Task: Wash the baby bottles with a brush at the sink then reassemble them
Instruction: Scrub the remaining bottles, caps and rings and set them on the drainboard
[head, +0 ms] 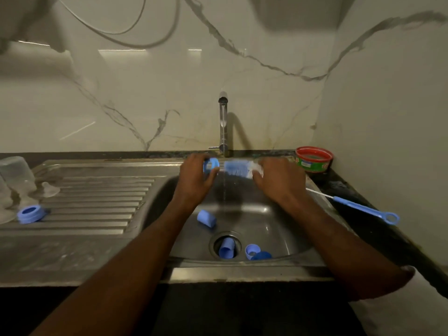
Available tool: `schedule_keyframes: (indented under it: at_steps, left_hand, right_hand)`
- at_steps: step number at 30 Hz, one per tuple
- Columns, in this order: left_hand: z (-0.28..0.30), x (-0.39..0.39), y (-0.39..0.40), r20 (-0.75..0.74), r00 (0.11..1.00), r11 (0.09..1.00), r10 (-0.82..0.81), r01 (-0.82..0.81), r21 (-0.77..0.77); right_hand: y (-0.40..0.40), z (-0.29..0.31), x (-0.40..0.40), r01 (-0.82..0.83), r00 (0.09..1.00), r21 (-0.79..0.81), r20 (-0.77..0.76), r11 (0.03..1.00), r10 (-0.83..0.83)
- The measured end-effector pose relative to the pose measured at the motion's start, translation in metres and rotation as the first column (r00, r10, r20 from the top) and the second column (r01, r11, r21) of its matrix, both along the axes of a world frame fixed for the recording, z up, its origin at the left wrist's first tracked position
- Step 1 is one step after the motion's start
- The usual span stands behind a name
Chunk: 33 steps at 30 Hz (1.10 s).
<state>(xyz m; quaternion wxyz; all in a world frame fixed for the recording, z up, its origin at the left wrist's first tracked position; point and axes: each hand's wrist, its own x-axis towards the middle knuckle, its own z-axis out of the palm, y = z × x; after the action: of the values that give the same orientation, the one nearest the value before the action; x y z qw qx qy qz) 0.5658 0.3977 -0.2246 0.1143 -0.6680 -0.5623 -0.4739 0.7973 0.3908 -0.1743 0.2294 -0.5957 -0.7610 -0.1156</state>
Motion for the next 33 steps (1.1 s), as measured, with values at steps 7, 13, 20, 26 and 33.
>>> schedule_keyframes:
  at_steps: [7, 13, 20, 26, 33]
  left_hand:
    - [-0.017, -0.002, 0.003, -0.259, 0.964, 0.831, -0.066, -0.091, -0.549]
    - [-0.005, -0.003, 0.009, 0.025, 1.000, 0.997, 0.017, -0.015, -0.074]
    - [-0.032, -0.011, 0.006, -0.198, 0.980, 0.768, -0.035, -0.100, -0.633]
    - [-0.024, -0.004, -0.008, -0.029, 0.999, 0.881, 0.036, -0.045, -0.471]
    - [0.000, -0.014, -0.042, -0.203, 0.972, 0.920, 0.122, -0.188, -0.345]
  right_hand:
    - [0.000, -0.010, 0.008, -0.100, 0.995, -0.275, 0.002, 0.956, 0.105]
    - [0.006, -0.009, -0.007, -0.025, 0.998, 0.037, -0.052, 0.999, 0.027]
    - [0.001, -0.022, -0.002, -0.022, 0.998, -0.174, 0.059, 0.984, 0.033]
    - [-0.009, -0.021, -0.005, -0.026, 0.999, -0.209, 0.039, 0.978, 0.035]
    - [-0.020, -0.011, -0.016, 0.039, 0.999, -0.163, -0.028, 0.986, -0.044]
